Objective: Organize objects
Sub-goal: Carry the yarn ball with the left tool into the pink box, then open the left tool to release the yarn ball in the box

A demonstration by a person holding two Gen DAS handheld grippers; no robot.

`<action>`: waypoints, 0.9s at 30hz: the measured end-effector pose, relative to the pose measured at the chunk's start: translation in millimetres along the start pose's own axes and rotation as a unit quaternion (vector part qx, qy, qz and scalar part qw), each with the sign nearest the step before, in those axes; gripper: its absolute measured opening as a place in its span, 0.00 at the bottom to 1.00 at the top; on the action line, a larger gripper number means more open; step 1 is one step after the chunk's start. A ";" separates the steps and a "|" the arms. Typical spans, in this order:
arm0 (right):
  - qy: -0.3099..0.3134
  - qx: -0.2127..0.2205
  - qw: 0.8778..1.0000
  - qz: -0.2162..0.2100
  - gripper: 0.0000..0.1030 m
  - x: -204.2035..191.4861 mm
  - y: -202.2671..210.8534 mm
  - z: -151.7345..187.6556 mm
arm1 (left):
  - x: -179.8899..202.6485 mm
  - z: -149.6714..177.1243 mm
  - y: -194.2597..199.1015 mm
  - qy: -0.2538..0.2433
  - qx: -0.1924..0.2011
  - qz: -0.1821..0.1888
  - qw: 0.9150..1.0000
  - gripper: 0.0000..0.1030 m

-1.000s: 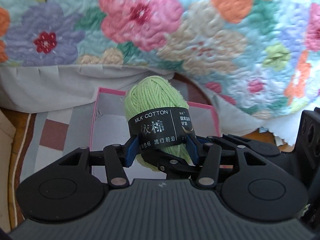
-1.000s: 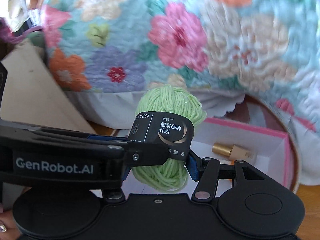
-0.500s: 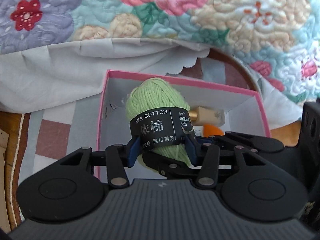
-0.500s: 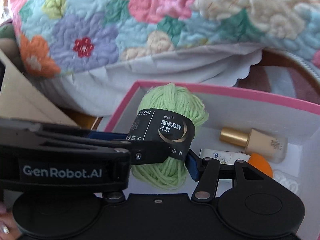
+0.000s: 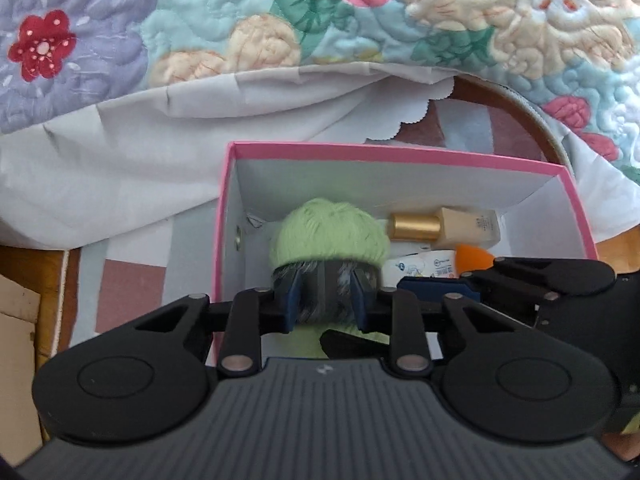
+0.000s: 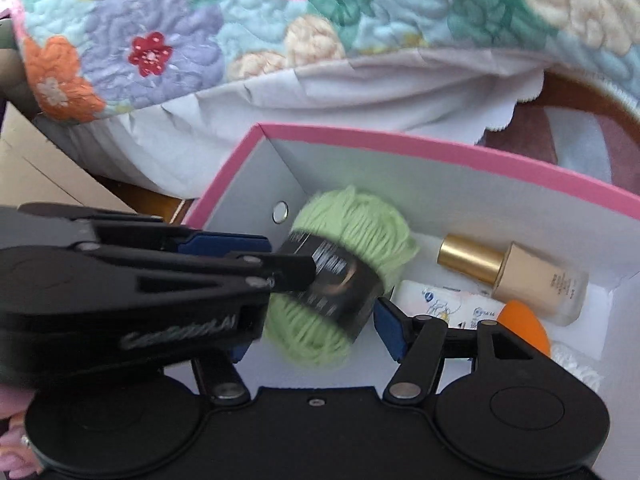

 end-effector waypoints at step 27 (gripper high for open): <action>-0.015 0.023 0.999 0.032 0.38 -9.5 -0.3 10.5 | -27.7 24.5 56.2 0.077 0.029 -0.014 0.996 0.31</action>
Point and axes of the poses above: each gripper's, at about its wrist camera, not at the fingertips, and y roughly against the way its jaws point, x to its right, z to its underside, the point moved 1 cm from there along -y, roughly the way its jaws point, and after that the axes turned 2 degrees about -y, right-handed, at the moved point
